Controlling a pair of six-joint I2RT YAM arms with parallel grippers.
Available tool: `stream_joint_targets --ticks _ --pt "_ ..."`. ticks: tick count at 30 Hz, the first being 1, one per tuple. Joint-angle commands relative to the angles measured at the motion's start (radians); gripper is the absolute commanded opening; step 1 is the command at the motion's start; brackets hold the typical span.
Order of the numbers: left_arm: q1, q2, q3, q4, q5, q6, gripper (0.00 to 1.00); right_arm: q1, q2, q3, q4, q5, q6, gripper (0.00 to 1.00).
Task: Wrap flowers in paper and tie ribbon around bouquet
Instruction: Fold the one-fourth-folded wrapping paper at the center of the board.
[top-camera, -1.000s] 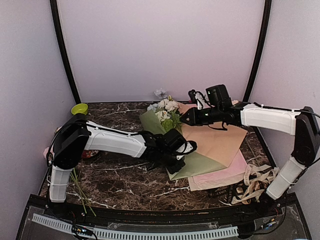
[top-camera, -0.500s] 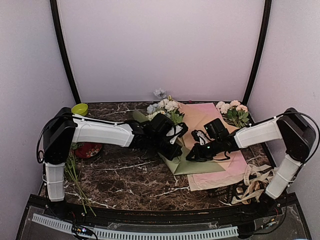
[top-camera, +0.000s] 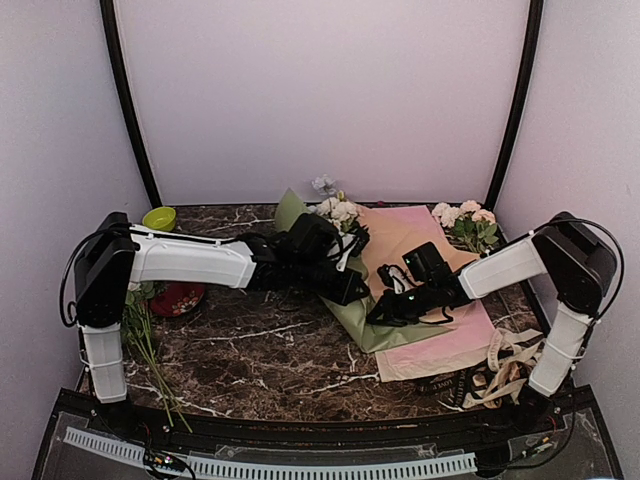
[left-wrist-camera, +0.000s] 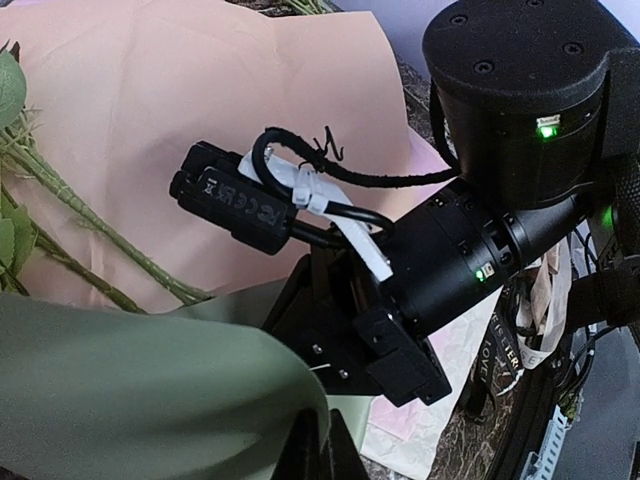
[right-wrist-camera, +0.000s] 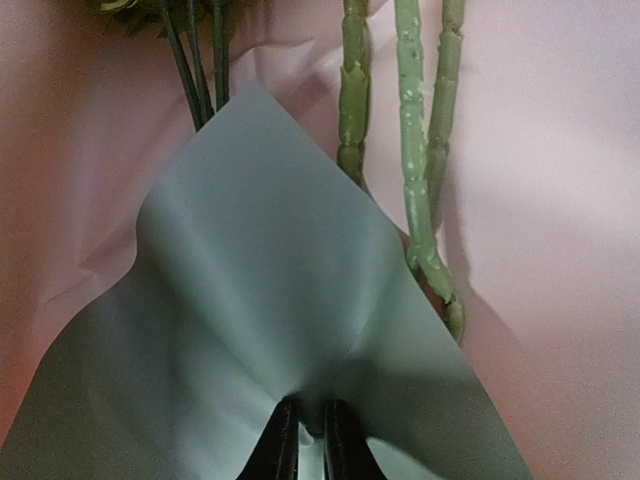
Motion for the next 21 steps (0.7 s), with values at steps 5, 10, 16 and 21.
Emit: stream_joint_targets --ticks 5,10,16,21 --pt "0.02 0.068 0.024 0.042 0.03 -0.085 0.0 0.014 0.002 -0.007 -0.045 0.043 0.008 0.11" --pt "0.024 0.097 0.041 0.026 0.012 -0.089 0.0 0.031 -0.048 -0.003 -0.05 0.062 0.02 0.11" --pt "0.025 0.104 0.037 0.027 0.001 -0.091 0.0 0.056 -0.13 -0.028 -0.047 0.104 0.038 0.11" --pt "0.026 0.104 0.036 0.025 -0.003 -0.089 0.0 0.093 -0.221 -0.055 -0.035 0.116 0.048 0.17"
